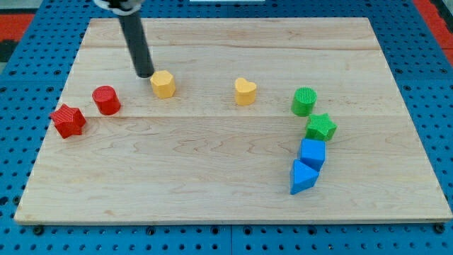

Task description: Place the yellow hexagon to the left of the yellow heart

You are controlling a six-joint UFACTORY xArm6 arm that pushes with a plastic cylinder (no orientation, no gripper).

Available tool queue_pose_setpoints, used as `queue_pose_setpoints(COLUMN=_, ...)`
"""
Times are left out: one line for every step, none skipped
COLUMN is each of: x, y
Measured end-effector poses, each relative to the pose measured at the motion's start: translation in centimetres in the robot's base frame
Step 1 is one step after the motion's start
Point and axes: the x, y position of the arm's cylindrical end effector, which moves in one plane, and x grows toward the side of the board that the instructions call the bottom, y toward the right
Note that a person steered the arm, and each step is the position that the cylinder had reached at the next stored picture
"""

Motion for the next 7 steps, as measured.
queue_pose_setpoints(x=0.6, y=3.1)
queue_pose_setpoints(x=0.9, y=5.8)
queue_pose_setpoints(x=-0.1, y=5.9)
queue_pose_setpoints(x=-0.9, y=10.5)
queue_pose_setpoints(x=-0.9, y=20.1)
queue_pose_setpoints(x=2.1, y=28.2)
queue_pose_setpoints(x=4.5, y=32.8)
